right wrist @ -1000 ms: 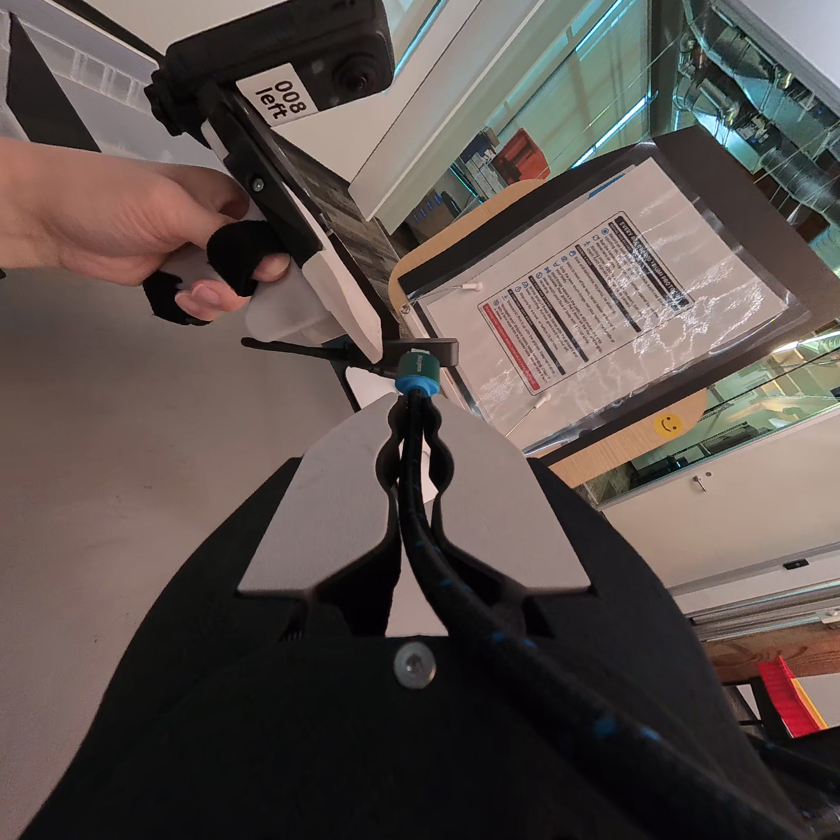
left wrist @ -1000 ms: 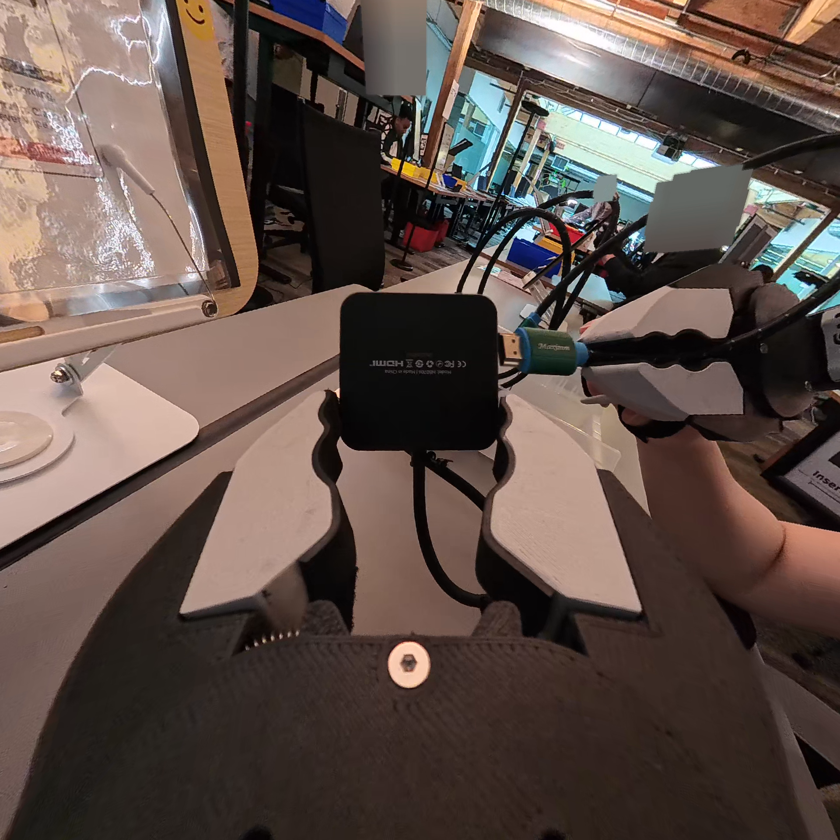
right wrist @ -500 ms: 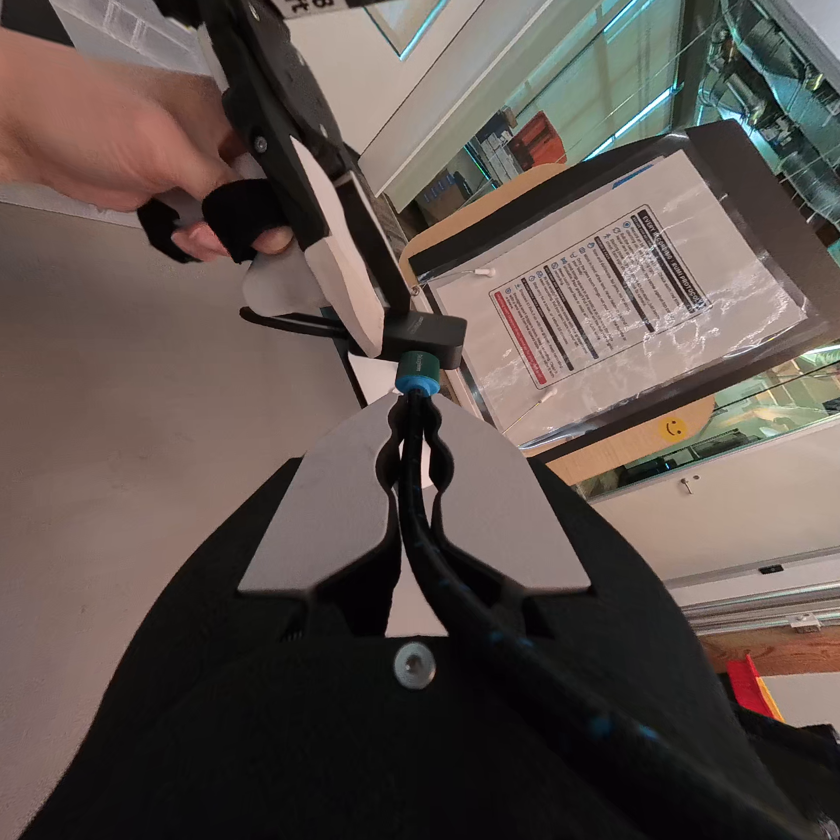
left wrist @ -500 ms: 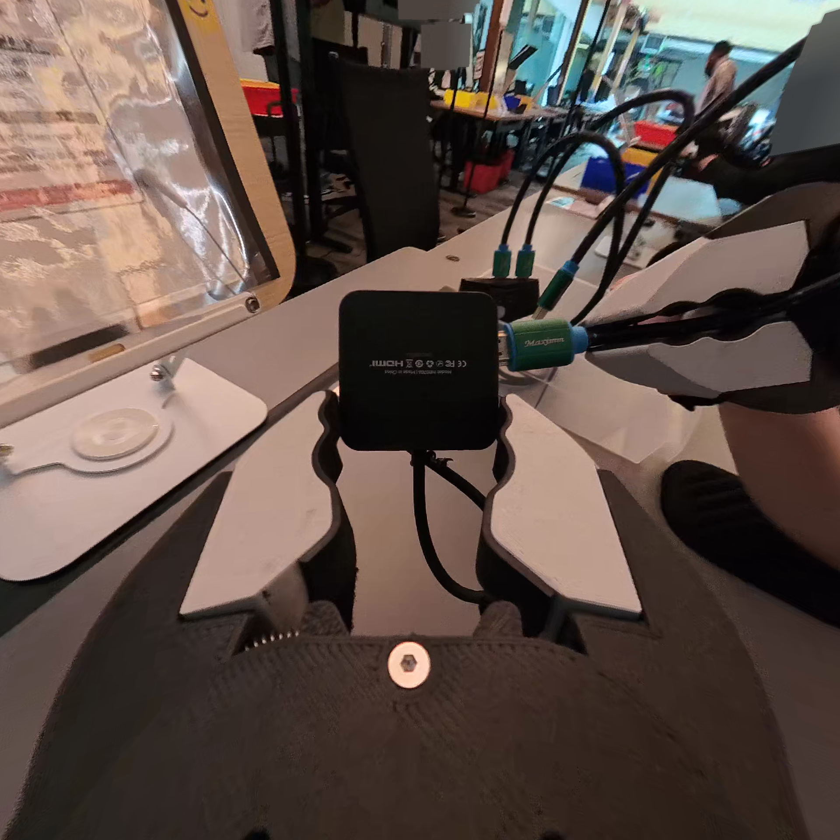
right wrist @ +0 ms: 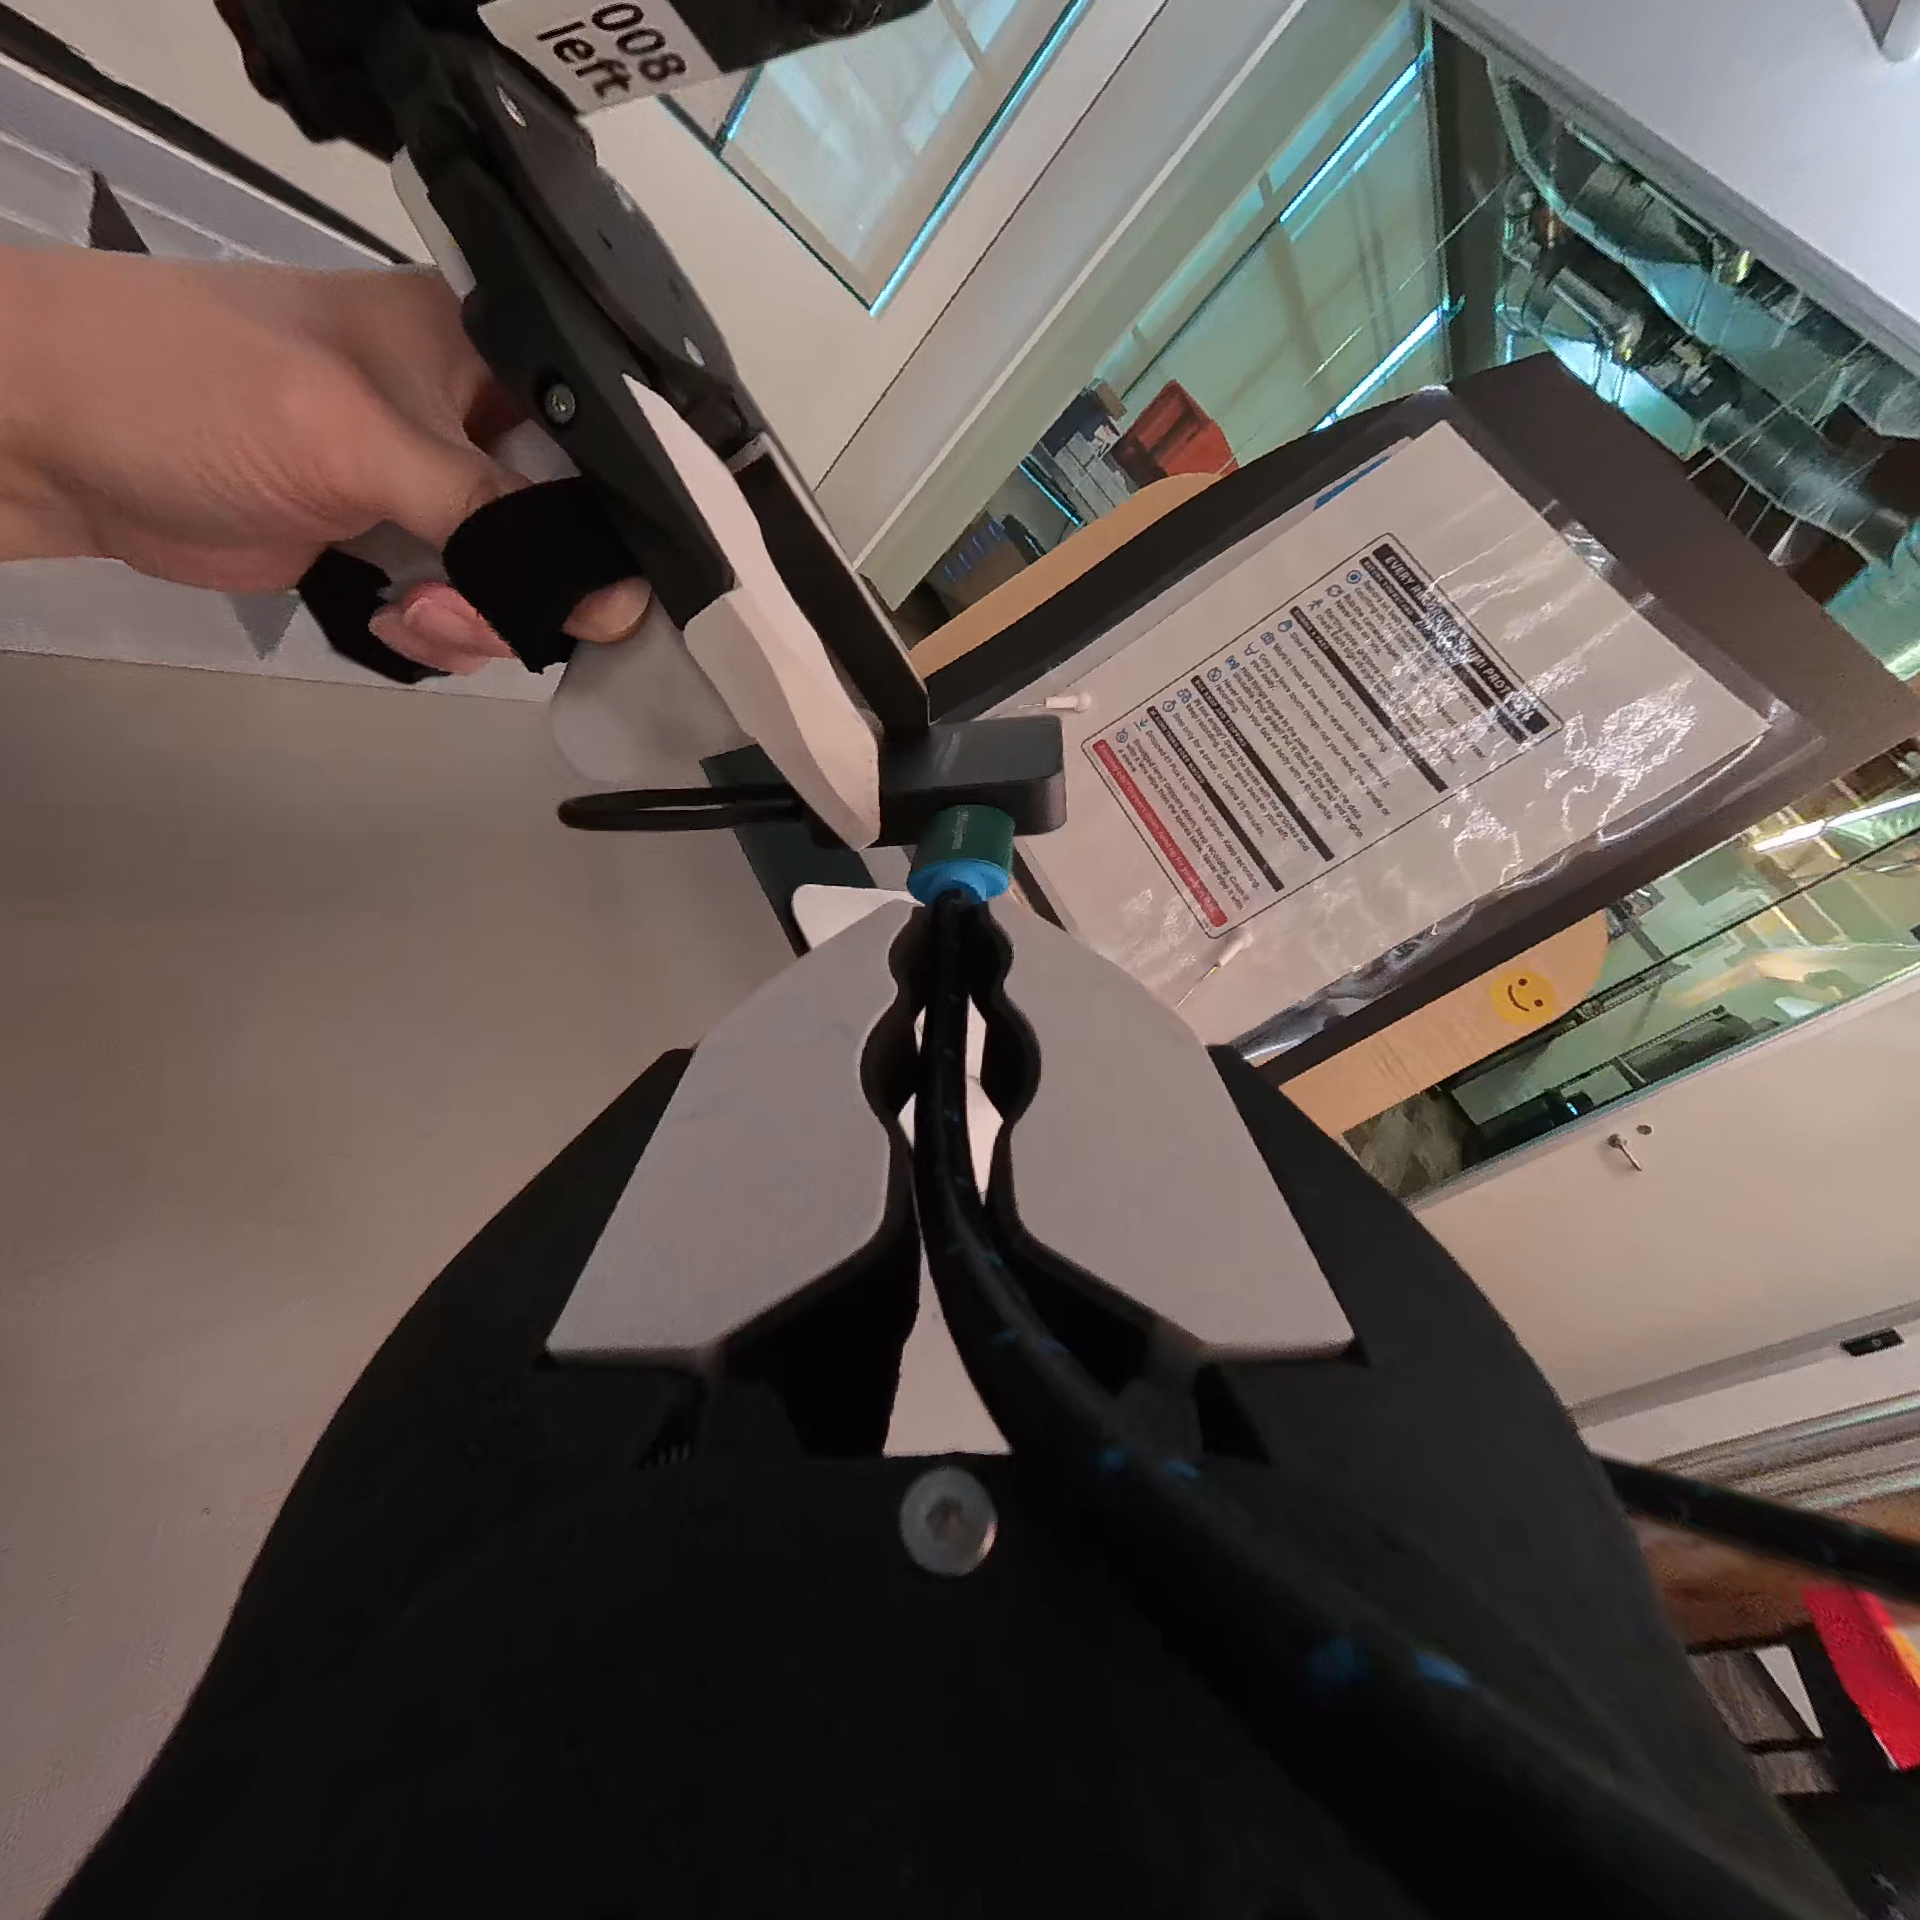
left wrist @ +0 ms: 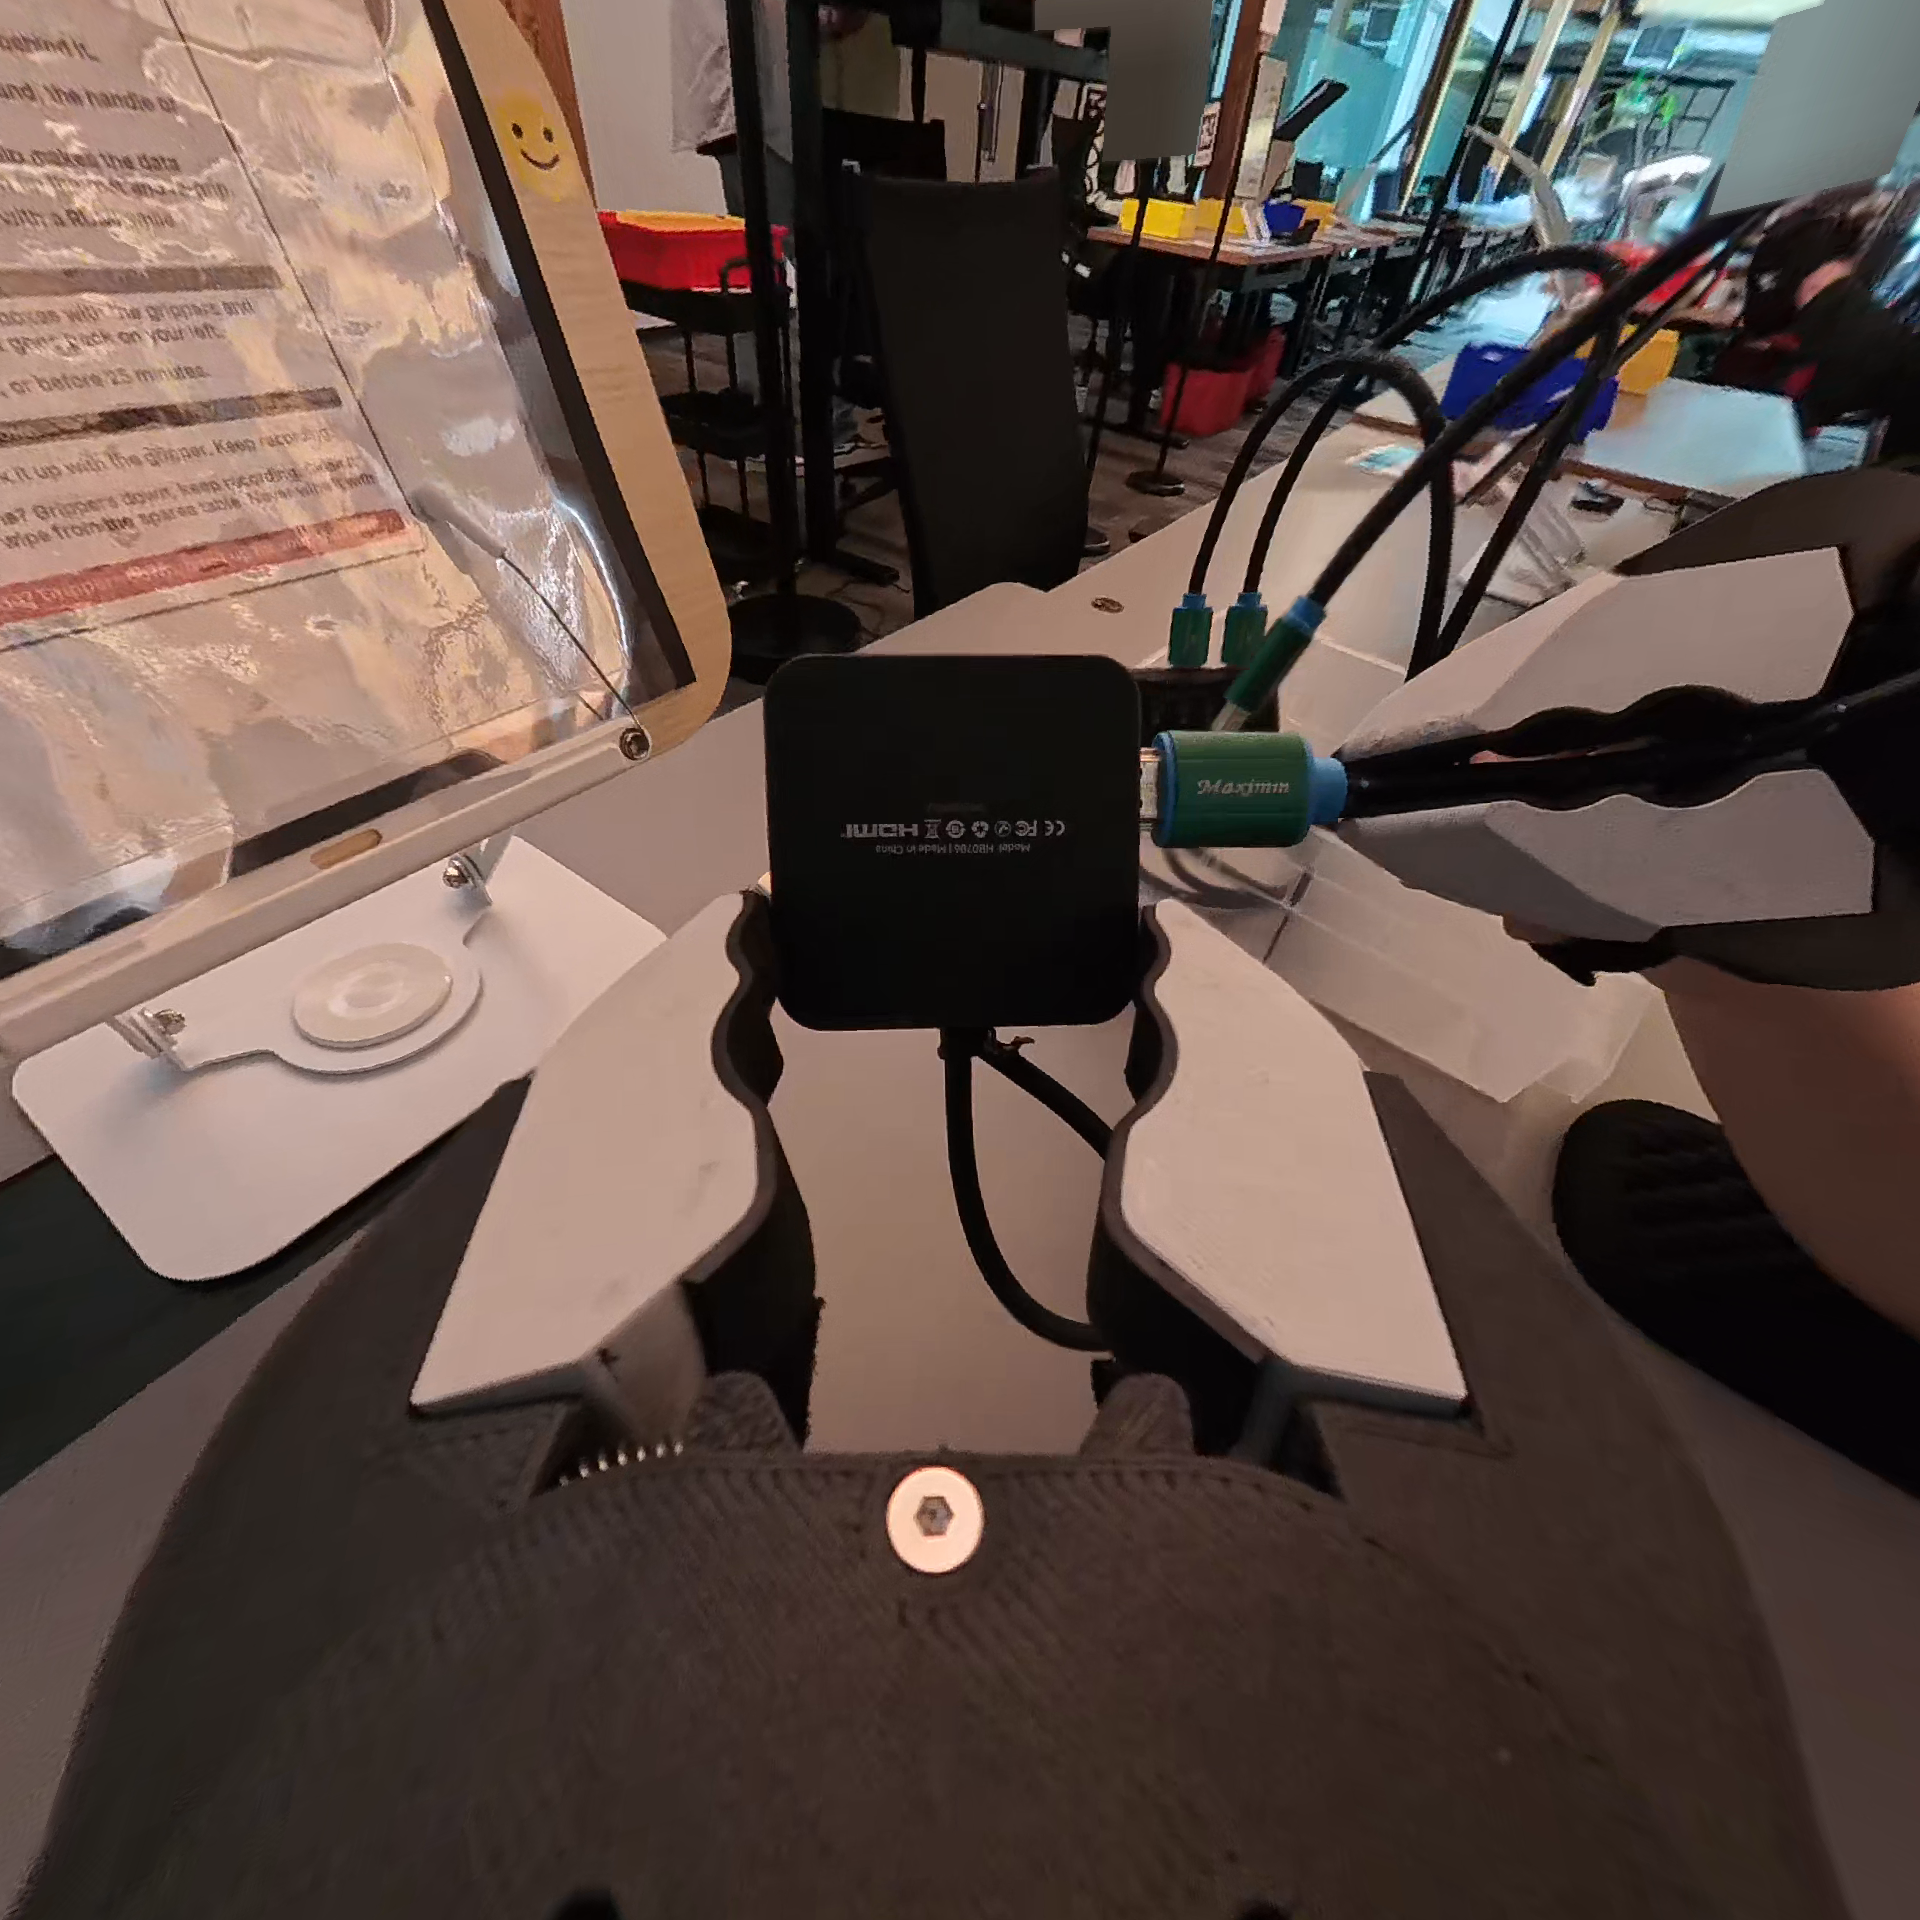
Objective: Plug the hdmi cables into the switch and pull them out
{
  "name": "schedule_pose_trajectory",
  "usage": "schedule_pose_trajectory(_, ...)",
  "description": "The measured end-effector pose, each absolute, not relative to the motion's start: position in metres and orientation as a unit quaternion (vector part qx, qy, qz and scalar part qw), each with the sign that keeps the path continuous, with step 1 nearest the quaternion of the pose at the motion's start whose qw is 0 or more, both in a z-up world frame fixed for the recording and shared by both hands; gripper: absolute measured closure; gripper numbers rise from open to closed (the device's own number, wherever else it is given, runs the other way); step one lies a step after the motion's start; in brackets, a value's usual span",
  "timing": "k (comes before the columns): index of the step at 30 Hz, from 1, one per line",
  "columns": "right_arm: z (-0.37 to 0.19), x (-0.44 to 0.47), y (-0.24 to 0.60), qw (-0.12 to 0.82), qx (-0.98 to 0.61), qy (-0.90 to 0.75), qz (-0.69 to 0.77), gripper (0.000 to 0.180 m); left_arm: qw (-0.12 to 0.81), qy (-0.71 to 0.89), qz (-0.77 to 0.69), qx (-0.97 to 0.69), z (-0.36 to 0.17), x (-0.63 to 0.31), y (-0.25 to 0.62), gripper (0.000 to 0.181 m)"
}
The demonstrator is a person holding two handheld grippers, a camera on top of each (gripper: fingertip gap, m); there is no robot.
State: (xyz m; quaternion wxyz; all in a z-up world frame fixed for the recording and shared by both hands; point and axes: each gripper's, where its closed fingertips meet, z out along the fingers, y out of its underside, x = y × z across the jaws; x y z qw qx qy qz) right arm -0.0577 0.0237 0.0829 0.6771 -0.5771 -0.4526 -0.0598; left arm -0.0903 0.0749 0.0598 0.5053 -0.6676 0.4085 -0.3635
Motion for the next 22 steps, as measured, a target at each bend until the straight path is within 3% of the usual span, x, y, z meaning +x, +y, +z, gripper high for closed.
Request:
schedule_pose_trajectory(13,0.088,-0.058,0.018,0.697,-0.546,-0.461,-0.051,0.171,0.538,0.427,-0.328,-0.648,0.074,-0.094,0.067,0.116)
schedule_pose_trajectory(16,0.104,-0.048,0.002,0.709,-0.514,-0.481,-0.03,0.172,0.505,0.408,-0.416,-0.636,0.091,-0.099,0.048,0.116)
schedule_pose_trajectory(18,0.113,-0.046,-0.018,0.721,-0.464,-0.514,-0.02,0.172,0.469,0.364,-0.513,-0.62,0.105,-0.107,0.04,0.1)
schedule_pose_trajectory(22,0.128,-0.052,-0.05,0.739,-0.387,-0.551,0.008,0.172,0.359,0.343,-0.672,-0.55,0.122,-0.113,0.014,0.1)
